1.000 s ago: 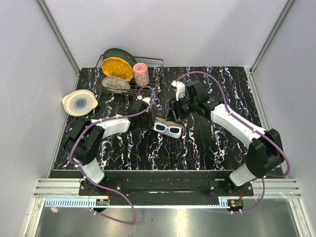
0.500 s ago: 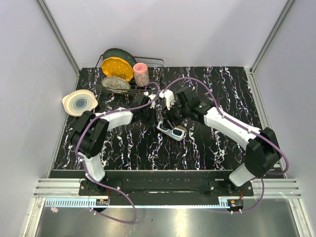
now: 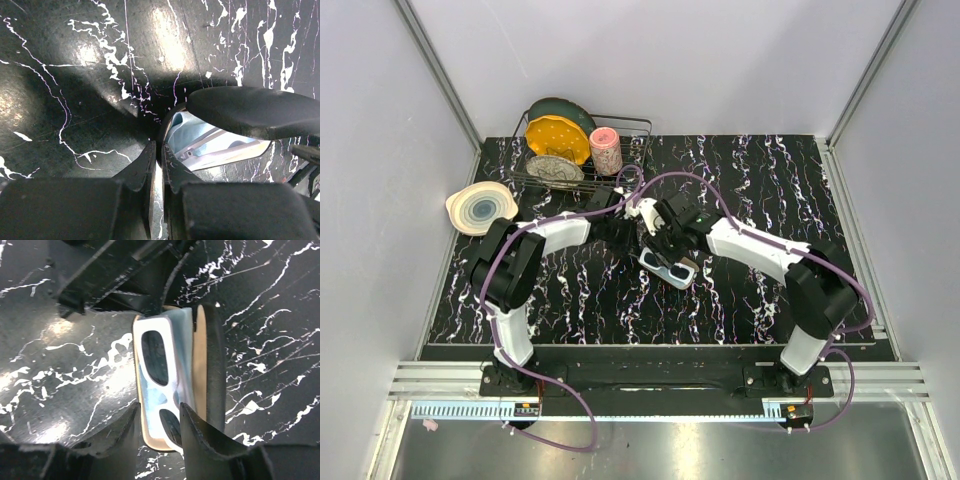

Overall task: Organize the sunglasses
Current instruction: Pick up the sunglasses from the sunglasses case.

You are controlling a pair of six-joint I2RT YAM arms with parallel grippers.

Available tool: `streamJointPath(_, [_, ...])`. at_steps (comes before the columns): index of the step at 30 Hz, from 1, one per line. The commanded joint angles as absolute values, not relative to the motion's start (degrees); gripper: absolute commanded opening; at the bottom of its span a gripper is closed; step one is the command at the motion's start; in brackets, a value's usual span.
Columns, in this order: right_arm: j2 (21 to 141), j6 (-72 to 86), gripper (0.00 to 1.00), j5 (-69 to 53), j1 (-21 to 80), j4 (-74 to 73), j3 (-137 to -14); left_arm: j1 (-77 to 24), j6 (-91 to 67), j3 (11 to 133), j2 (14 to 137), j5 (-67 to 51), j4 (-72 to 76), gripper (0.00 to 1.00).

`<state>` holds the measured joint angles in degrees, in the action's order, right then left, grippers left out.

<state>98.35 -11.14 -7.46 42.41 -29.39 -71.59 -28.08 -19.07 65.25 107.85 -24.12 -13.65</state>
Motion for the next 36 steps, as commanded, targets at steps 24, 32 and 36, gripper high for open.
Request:
streamJointPath(24, [102.8, -14.7, 0.33, -3.1, 44.7, -27.4, -71.8, -26.9, -18.9, 66.4, 108.4, -25.8, -10.7, 0.00])
streamJointPath(32, [104.0, -14.9, 0.31, -4.2, 44.7, -29.1, -72.2, -26.9, -18.5, 66.3, 108.5, -24.3, -10.7, 0.00])
streamJointPath(36, [104.1, -14.9, 0.23, -3.5, 44.7, -29.1, -72.4, -27.0, -18.5, 66.2, 108.3, -24.1, -10.7, 0.00])
